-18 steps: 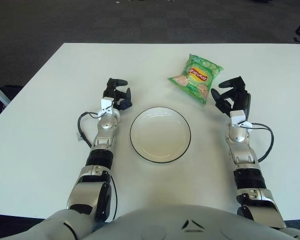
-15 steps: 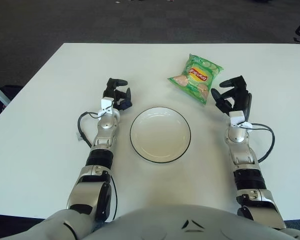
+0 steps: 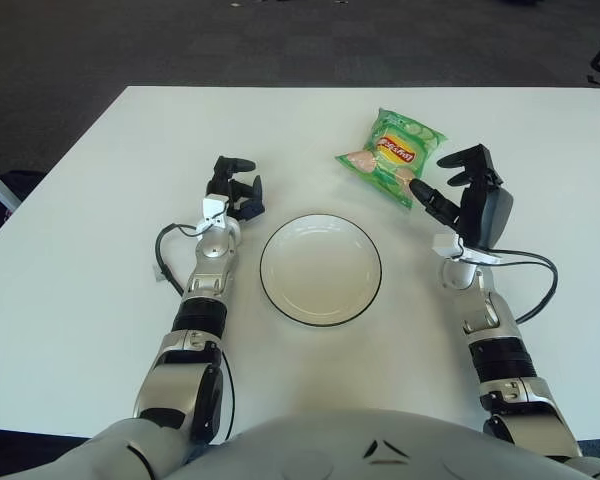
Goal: Put the snack into the plate.
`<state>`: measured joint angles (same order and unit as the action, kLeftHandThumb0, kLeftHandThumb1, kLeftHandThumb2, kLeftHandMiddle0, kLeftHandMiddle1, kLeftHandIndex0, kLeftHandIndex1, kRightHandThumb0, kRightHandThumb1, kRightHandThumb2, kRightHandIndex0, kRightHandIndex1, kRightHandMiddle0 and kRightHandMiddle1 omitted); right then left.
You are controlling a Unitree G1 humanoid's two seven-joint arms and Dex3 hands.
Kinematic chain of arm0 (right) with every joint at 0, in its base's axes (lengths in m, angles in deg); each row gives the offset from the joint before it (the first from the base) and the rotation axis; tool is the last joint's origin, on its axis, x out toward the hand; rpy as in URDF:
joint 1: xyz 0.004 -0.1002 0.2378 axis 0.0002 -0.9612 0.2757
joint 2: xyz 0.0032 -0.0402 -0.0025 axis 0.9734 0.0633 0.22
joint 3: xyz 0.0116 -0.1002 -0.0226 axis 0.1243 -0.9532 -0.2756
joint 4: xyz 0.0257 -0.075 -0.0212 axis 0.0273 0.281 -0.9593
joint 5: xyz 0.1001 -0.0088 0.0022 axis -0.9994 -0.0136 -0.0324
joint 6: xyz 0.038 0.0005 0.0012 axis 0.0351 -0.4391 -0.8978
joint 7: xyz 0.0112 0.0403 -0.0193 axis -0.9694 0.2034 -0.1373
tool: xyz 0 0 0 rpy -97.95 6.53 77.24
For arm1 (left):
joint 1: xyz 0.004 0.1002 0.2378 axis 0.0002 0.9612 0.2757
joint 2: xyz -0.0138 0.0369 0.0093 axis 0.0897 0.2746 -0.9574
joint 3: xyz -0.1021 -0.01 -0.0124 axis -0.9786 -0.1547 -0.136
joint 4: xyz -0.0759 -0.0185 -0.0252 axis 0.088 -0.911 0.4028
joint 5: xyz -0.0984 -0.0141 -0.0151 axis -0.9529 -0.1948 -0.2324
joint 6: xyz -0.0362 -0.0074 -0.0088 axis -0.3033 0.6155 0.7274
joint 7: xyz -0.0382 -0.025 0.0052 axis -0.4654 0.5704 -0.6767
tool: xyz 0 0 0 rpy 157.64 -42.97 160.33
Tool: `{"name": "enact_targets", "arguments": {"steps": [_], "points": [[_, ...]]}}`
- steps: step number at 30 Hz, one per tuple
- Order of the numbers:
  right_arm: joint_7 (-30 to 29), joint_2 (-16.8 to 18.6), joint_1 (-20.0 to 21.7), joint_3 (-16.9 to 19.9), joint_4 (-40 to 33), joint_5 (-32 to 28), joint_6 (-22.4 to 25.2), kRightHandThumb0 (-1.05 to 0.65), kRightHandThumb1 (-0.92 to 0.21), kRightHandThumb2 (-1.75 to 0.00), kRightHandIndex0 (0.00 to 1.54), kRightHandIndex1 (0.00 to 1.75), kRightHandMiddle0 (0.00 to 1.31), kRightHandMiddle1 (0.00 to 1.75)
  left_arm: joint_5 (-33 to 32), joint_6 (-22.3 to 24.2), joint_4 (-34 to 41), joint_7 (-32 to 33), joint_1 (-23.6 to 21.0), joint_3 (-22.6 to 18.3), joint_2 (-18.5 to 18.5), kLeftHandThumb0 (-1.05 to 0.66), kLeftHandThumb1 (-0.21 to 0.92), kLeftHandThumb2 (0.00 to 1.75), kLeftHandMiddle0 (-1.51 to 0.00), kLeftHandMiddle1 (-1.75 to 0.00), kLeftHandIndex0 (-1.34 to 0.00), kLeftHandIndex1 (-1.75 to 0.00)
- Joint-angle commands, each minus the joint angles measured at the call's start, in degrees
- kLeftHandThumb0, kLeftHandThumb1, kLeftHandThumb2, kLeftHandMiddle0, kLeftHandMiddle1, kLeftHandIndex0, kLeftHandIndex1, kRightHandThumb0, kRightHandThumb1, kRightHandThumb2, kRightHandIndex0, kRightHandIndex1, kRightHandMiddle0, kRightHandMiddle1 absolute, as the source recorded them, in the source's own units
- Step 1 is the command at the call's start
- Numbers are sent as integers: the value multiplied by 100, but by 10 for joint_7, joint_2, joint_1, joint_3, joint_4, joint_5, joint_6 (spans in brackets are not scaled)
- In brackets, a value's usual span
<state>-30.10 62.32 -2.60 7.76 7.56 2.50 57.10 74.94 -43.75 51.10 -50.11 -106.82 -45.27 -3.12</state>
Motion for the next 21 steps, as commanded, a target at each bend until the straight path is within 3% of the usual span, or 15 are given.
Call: {"name": "enact_targets", "arguments": {"steps": [1,3,5,8,10,14,21], "points": [[-16,-14,20,-14,20,19,7,-1,-92,-25,51,138,40,138,3,-2,-7,6,-6,2,1,-1,46,109,-55,-168,-40,-158],[-10,-21,24,-21,26,19,8,-18,-92,-28,46,112,41,144,4,-2,-7,6,-6,2,1,-1,46,109,-55,-169,-40,-158],[4,-27,28,-29,30,16,6,-37,-92,-21,46,73,39,100,5,-1,-8,7,-6,2,1,-1,46,109,-55,-169,-40,-158],[33,-35,36,-41,33,7,8,-48,-92,-20,46,29,37,60,6,-1,-8,8,-7,3,1,-1,46,109,-55,-169,-40,-158],[57,-38,42,-47,35,3,12,-53,-92,-20,43,16,34,46,6,-1,-9,8,-7,3,2,-1,46,109,-55,-169,-40,-158],[104,-53,55,-58,38,2,25,-61,-92,-23,37,3,29,29,8,-3,-10,8,-6,3,1,-1,46,109,-55,-169,-40,-158],[151,-71,87,-71,58,3,39,-67,-92,-26,33,0,25,21,8,-5,-12,8,-6,3,1,-1,46,109,-55,-169,-40,-158]]}}
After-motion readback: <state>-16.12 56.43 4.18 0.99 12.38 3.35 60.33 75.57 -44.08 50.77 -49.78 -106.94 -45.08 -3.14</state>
